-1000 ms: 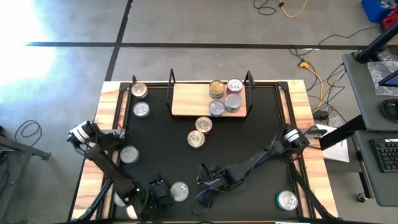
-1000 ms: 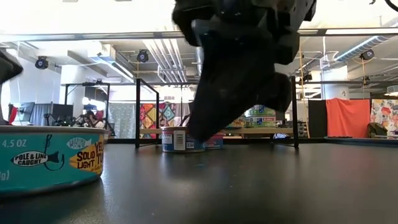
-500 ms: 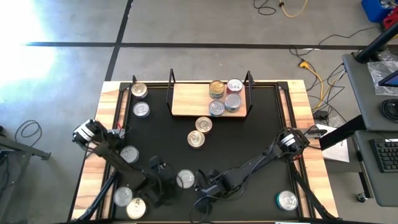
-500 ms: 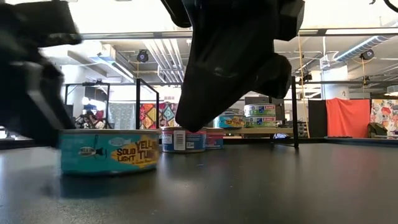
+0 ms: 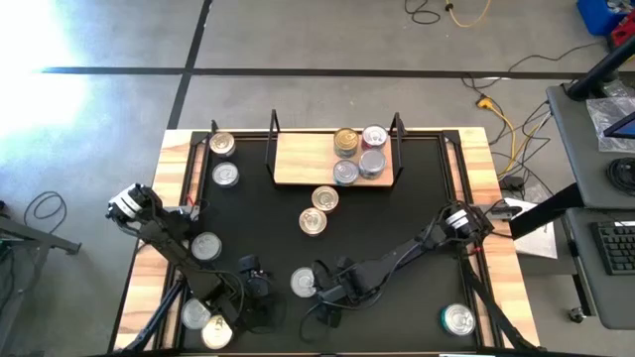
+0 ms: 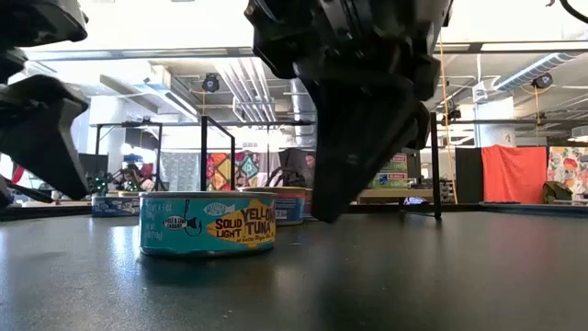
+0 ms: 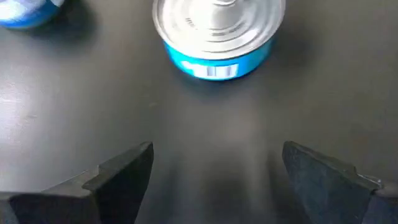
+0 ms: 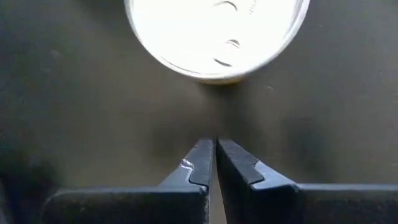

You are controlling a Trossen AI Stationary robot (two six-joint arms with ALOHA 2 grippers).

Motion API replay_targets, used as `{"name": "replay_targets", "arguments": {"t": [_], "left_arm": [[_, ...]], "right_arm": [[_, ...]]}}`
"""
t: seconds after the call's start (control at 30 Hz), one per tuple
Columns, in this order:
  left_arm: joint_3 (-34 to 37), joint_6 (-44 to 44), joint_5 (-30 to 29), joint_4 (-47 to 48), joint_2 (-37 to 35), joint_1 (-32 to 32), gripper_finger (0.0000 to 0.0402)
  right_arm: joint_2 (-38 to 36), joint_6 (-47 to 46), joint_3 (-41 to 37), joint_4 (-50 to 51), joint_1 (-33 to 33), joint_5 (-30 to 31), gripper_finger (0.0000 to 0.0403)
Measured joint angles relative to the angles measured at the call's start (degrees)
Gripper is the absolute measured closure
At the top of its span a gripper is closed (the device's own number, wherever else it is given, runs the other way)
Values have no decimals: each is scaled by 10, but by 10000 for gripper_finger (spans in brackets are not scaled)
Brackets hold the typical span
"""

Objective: Stack canned seafood by type on shelf
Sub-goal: Stack the yellow-blue tuna can on top of the other yellow-blue tuna can on the shelf

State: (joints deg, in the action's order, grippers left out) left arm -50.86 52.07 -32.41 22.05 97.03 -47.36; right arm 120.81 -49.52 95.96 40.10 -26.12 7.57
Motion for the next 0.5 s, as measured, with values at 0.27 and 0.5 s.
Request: {"name": "replay_targets", "arguments": {"t": [0.27,0.5], "left_arm": [[26,20,-23,-164,27,-2,59],[32,59,-58,-161,57,18,59]], "right_arm": [[0,55,0,13,26,42,390],[0,60,0,8,35,56,390]]}}
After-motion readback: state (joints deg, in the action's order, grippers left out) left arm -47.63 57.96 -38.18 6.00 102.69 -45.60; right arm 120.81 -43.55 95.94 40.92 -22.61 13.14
